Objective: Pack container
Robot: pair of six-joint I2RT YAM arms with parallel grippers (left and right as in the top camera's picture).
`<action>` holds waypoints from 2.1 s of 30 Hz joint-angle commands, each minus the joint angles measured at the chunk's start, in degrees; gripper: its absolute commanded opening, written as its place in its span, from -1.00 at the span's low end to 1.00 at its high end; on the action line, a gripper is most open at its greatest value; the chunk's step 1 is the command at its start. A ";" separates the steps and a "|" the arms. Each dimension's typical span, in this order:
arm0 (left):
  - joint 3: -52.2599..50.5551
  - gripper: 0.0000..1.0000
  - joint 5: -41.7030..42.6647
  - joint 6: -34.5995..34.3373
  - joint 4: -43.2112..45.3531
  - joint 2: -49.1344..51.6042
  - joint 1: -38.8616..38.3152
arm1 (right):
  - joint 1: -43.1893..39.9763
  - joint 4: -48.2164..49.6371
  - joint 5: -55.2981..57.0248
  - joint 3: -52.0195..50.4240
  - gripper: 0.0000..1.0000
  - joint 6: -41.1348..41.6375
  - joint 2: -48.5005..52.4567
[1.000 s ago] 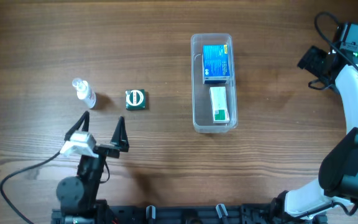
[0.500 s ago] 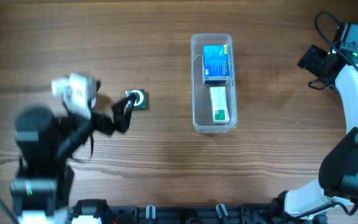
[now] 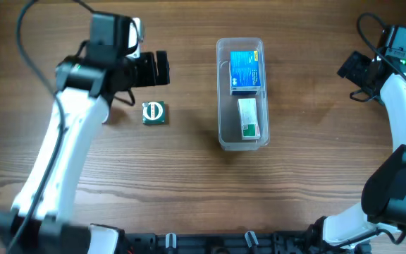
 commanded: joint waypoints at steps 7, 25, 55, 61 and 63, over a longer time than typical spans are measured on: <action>0.85 0.99 -3.08 -3.76 -2.05 16.22 -0.20 | 0.02 0.11 0.57 -0.28 0.99 -0.39 -0.04; 0.52 1.00 -3.93 -2.25 -5.60 28.11 -0.11 | 0.02 0.11 0.57 -0.28 0.99 -0.37 -0.04; 0.48 0.78 -2.97 -1.55 -5.35 32.63 0.00 | 0.02 0.11 0.57 -0.28 0.99 -0.42 -0.04; 0.48 0.74 -3.04 -1.55 -5.38 32.65 0.00 | 0.02 0.11 0.57 -0.28 0.99 -0.39 -0.04; 0.46 0.74 -3.04 -1.55 -5.40 32.70 0.00 | 0.02 0.11 0.57 -0.28 0.99 -0.39 -0.04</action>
